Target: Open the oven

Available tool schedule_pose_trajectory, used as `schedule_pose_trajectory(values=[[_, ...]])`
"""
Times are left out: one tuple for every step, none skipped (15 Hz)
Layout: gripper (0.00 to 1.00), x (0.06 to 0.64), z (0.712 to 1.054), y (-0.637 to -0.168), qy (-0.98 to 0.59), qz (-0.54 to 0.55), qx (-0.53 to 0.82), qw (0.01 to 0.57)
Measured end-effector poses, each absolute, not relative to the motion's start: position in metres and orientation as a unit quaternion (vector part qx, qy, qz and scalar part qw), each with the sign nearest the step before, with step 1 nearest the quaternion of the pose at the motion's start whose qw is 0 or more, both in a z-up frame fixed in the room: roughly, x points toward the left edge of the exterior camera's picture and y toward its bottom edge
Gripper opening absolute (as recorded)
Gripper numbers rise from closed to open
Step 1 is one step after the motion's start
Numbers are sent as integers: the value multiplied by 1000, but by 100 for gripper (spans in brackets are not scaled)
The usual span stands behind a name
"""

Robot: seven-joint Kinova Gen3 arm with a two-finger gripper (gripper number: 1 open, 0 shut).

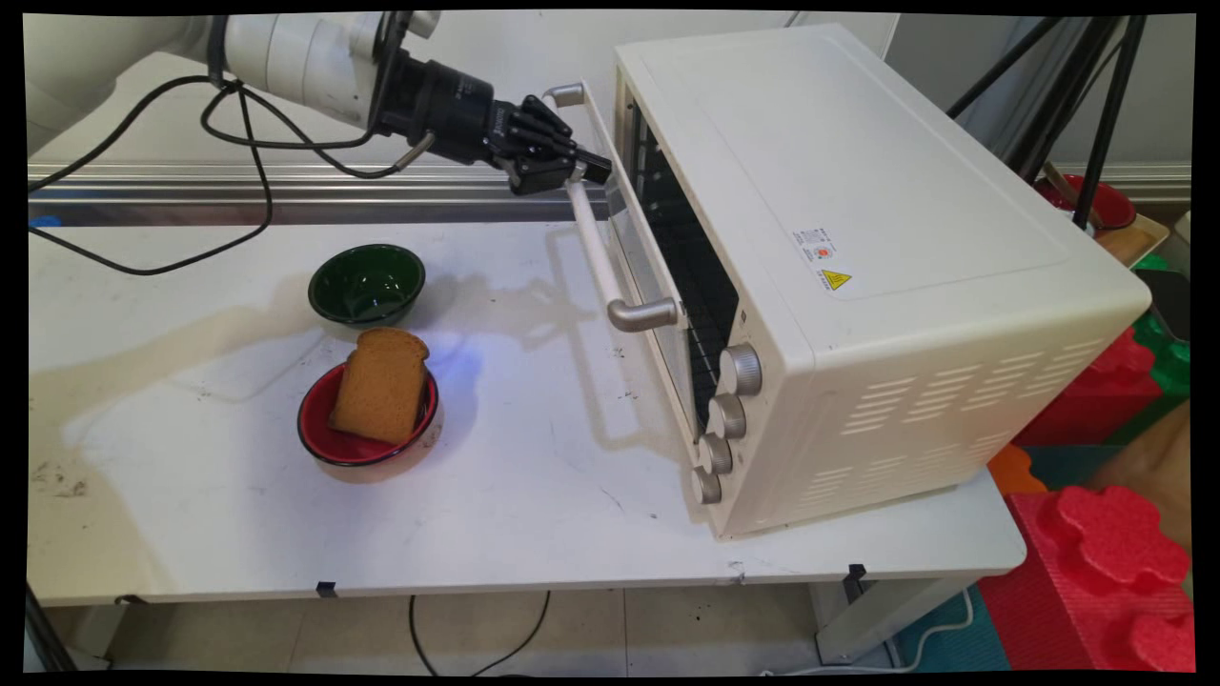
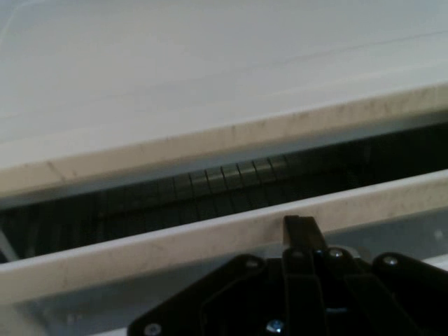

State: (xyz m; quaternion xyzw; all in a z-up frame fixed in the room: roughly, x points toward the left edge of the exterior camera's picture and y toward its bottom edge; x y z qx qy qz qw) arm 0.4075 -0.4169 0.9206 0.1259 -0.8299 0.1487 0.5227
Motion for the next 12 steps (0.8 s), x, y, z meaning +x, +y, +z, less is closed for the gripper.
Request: schedule_pose_trajectory(values=[[0, 410, 920, -416, -832, 149, 125, 520], [0, 413, 920, -415, -833, 148, 124, 518], [0, 416, 920, -414, -835, 148, 124, 516], [0, 418, 920, -414, -836, 146, 123, 514], [0, 420, 920, -413, -837, 146, 122, 513], [0, 423, 920, -412, -838, 146, 123, 511], [0, 427, 920, -410, -840, 145, 122, 508], [0, 432, 919, -407, -843, 144, 122, 504], [0, 435, 918, -406, -845, 143, 122, 501], [0, 439, 917, -404, -847, 141, 122, 497], [0, 443, 916, -401, -850, 139, 122, 493], [0, 446, 914, -400, -852, 137, 121, 491]])
